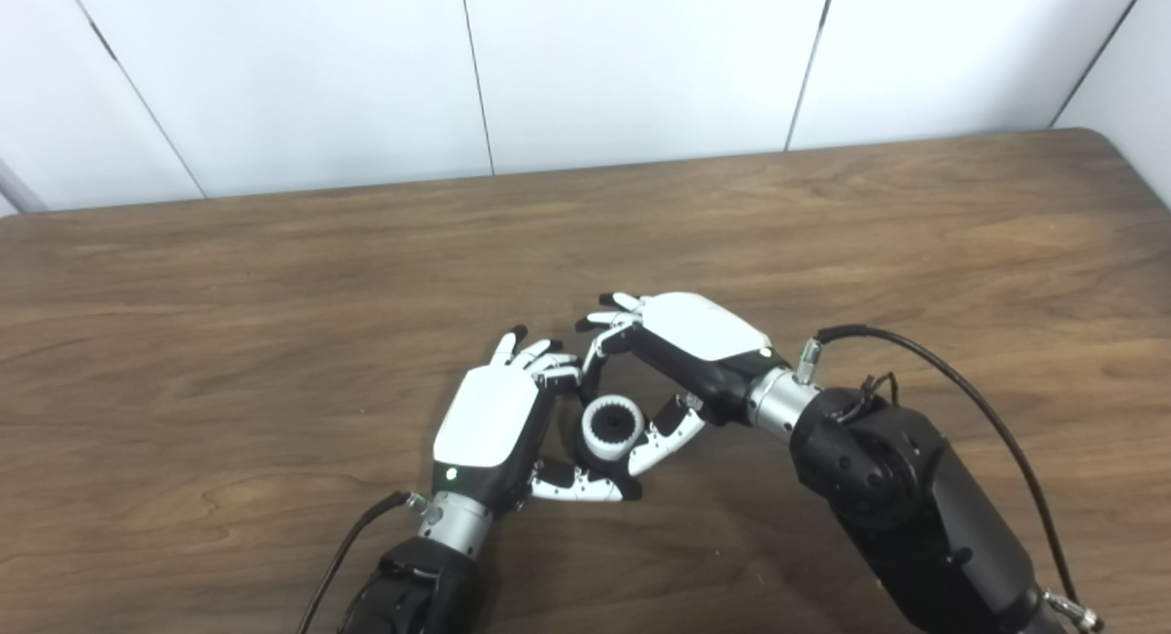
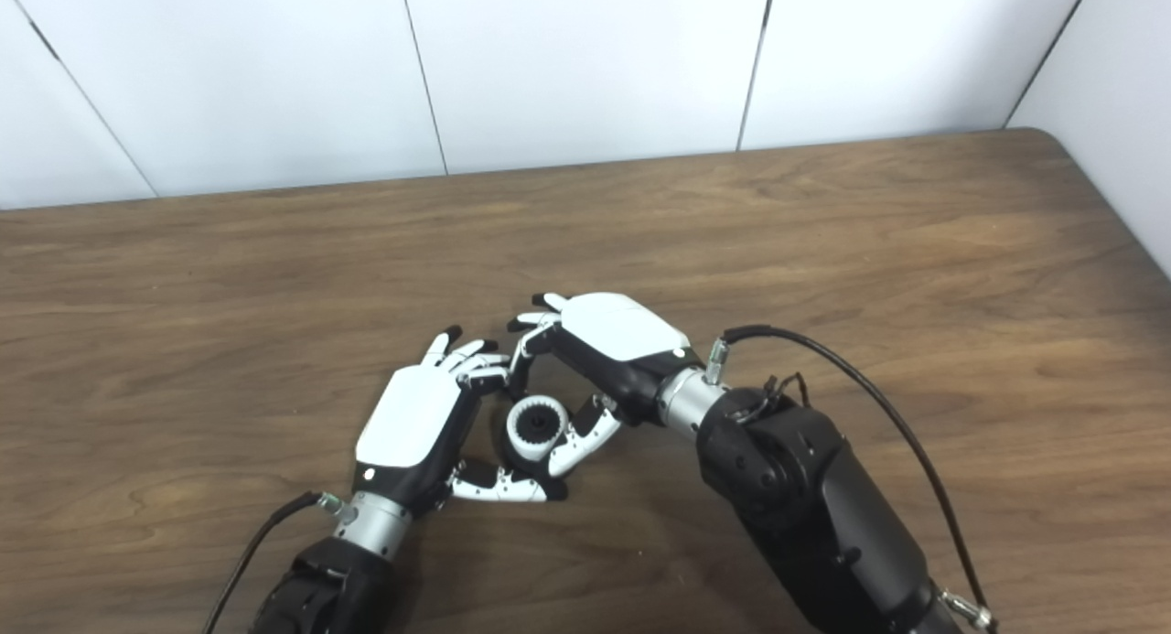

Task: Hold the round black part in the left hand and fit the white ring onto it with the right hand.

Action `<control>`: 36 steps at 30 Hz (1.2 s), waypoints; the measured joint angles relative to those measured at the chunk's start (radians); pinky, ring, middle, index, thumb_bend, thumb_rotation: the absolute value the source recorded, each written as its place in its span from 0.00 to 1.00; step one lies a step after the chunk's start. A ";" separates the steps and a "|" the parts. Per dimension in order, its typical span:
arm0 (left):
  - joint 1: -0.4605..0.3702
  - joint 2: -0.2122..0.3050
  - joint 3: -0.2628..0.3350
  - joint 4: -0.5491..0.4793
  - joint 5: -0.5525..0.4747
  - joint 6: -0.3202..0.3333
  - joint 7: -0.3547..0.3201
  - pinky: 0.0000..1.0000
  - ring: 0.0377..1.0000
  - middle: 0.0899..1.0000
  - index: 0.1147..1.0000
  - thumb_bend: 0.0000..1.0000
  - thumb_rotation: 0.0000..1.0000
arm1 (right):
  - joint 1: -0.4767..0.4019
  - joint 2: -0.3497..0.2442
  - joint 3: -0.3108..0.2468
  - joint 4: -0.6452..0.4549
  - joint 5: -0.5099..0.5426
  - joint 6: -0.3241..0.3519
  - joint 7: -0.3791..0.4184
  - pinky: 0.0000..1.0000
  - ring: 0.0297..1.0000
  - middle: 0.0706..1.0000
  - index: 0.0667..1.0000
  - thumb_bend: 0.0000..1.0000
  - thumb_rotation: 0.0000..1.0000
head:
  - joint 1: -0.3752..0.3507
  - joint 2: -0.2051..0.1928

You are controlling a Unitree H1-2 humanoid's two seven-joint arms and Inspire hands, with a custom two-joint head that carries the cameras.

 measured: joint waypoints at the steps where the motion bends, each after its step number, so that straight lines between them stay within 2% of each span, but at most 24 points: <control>1: 0.000 0.000 0.000 0.000 0.000 0.000 0.000 1.00 0.87 0.74 0.42 0.52 0.06 | 0.000 0.000 0.000 0.000 0.000 0.000 0.001 1.00 1.00 0.93 0.67 0.96 0.29 | 0.000 0.000; 9: 0.000 0.000 0.000 0.000 0.000 0.001 -0.002 1.00 0.87 0.74 0.42 0.52 0.06 | 0.000 0.000 -0.001 0.000 -0.005 0.002 0.015 1.00 1.00 0.94 0.67 0.97 0.30 | 0.002 0.003; 18: 0.000 0.000 0.000 0.000 0.000 0.001 -0.002 1.00 0.88 0.75 0.42 0.52 0.06 | 0.000 0.001 -0.015 0.000 -0.007 0.006 0.029 1.00 1.00 0.92 0.62 0.96 0.30 | 0.002 0.003; 24: -0.001 0.000 0.001 0.000 0.000 0.001 -0.005 1.00 0.88 0.75 0.42 0.52 0.06 | -0.006 -0.003 -0.068 -0.008 0.005 0.026 0.034 1.00 1.00 0.92 0.63 0.95 0.30 | 0.002 0.003; 31: -0.001 0.000 0.002 0.000 0.000 0.001 -0.005 1.00 0.87 0.74 0.42 0.52 0.06 | -0.038 -0.039 -0.145 -0.047 0.034 0.074 0.050 1.00 1.00 0.92 0.64 0.95 0.28 | 0.002 -0.002; 36: -0.001 0.000 0.003 0.000 0.000 0.000 -0.005 1.00 0.87 0.74 0.42 0.52 0.06 | -0.040 -0.066 -0.175 -0.055 0.047 0.106 0.060 1.00 1.00 0.93 0.66 0.94 0.27 | 0.000 -0.011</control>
